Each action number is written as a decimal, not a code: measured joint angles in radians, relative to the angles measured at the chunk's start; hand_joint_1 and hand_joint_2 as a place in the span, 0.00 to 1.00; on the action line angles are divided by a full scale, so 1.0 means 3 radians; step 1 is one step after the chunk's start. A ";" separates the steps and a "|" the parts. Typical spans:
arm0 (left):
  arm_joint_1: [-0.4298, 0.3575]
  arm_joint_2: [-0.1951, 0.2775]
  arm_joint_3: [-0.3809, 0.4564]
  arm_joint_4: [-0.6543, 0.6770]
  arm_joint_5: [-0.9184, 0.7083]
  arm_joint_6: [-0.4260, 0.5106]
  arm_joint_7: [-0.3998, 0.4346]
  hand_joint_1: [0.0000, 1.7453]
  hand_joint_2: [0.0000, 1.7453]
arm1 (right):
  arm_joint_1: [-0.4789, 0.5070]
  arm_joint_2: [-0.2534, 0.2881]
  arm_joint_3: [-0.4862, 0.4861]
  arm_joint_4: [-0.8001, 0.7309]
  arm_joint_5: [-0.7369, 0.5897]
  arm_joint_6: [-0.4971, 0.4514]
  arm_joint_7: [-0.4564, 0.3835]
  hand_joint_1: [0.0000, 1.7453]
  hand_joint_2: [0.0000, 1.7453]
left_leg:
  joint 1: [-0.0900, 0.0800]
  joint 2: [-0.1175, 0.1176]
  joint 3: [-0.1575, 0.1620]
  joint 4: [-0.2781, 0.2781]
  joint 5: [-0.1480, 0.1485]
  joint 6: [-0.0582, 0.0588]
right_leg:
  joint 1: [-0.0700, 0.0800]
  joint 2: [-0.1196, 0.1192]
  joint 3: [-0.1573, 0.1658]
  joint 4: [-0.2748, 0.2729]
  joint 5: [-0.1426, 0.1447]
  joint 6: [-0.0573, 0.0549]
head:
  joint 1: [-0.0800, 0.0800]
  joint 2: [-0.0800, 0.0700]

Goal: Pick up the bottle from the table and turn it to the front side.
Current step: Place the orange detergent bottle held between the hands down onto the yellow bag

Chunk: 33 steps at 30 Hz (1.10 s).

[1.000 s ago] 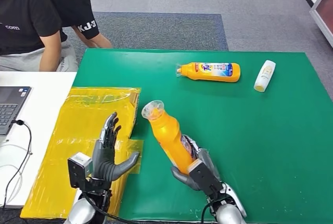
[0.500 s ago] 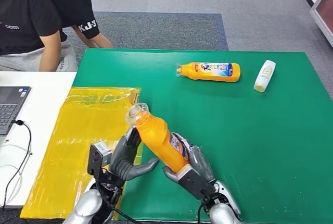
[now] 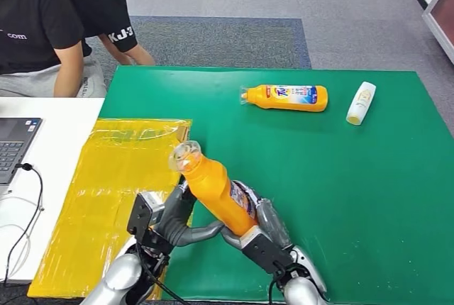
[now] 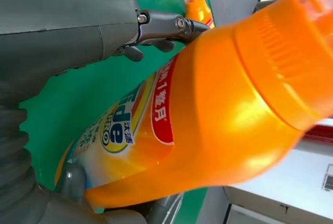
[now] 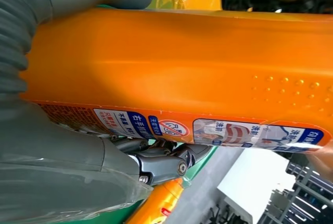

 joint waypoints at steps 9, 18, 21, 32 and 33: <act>-0.0093 0.0008 -0.0007 0.0038 0.0051 -0.0045 0.0032 0.00 1.00 | 0.0000 -0.0005 0.0076 0.0000 0.0166 -0.0091 -0.0072 1.00 1.00 | 0.0000 0.0000 0.0000 0.0000 0.0000 0.0000 | 0.0000 0.0000 0.0000 0.0000 0.0000 0.0000 | 0.0000 0.0000; -0.0215 0.0009 -0.0045 0.0073 0.0053 -0.0112 0.0032 0.00 1.00 | -0.0021 -0.0038 0.0151 0.0001 0.0224 -0.0082 -0.0110 1.00 1.00 | 0.0000 0.0000 0.0000 0.0000 0.0000 0.0000 | 0.0000 0.0000 0.0000 0.0000 0.0000 0.0000 | 0.0000 0.0000; -0.0249 0.0011 -0.0072 0.0084 0.0054 -0.0152 0.0032 0.00 1.00 | -0.0036 -0.0043 0.0169 0.0002 0.0226 -0.0078 -0.0113 1.00 1.00 | 0.0000 0.0000 0.0000 0.0000 0.0000 0.0000 | 0.0000 0.0000 -0.0001 0.0000 0.0000 0.0000 | 0.0000 0.0000; -0.0332 0.0024 -0.0108 0.0143 0.0174 -0.0291 0.0028 1.00 1.00 | -0.0111 -0.0055 0.0190 0.0030 0.0232 -0.0056 -0.0116 0.80 1.00 | 0.0000 0.0000 0.0000 0.0000 0.0000 0.0000 | 0.0000 0.0000 -0.0001 0.0000 0.0000 0.0000 | 0.0000 0.0000; -0.0333 0.0025 -0.0108 0.0145 0.0175 -0.0291 0.0022 1.00 1.00 | -0.0116 -0.0056 0.0190 0.0034 0.0230 -0.0054 -0.0117 0.66 1.00 | 0.0000 0.0000 0.0000 0.0000 0.0000 0.0000 | 0.0000 0.0000 -0.0001 0.0000 0.0000 0.0000 | 0.0000 0.0000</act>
